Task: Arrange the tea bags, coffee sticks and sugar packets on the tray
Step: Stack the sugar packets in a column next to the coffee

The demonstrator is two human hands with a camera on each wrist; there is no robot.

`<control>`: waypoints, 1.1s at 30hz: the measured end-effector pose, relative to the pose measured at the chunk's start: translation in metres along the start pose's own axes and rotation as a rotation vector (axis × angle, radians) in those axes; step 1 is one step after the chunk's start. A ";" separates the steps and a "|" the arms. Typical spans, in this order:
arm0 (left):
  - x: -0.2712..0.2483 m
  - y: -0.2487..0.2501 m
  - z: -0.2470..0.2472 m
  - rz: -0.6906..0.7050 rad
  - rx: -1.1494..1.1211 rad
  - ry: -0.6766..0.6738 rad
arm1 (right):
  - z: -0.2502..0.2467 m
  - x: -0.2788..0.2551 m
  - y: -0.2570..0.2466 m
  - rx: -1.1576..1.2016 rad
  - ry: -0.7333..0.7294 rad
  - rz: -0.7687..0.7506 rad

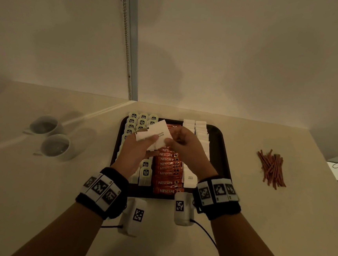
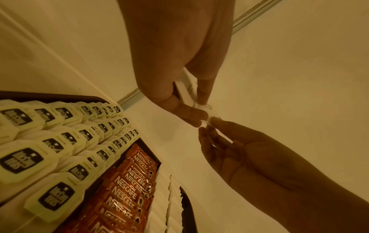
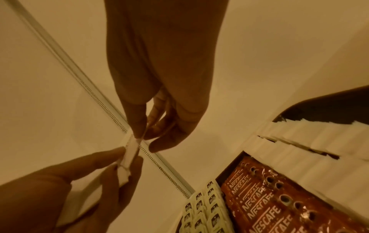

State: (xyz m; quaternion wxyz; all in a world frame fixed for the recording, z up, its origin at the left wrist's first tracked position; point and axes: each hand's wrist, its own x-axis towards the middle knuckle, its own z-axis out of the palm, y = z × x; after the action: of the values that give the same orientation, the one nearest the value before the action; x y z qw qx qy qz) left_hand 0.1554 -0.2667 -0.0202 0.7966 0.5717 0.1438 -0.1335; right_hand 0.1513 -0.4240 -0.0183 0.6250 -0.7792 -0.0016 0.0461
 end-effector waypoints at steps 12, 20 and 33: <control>-0.009 -0.001 0.000 0.065 0.091 -0.170 | -0.011 0.004 -0.030 -0.100 0.003 -0.144; -0.005 0.004 0.002 0.194 0.181 -0.025 | -0.011 -0.008 -0.006 0.072 0.023 0.062; 0.000 -0.007 -0.025 -0.073 -0.077 0.060 | -0.067 -0.033 0.067 -0.347 0.147 0.298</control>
State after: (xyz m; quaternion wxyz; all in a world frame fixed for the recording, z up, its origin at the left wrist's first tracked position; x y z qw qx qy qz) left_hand 0.1505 -0.2452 -0.0336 0.8079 0.5390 0.1934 -0.1394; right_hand 0.1199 -0.5055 -0.0668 0.4666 -0.8677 0.1512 0.0801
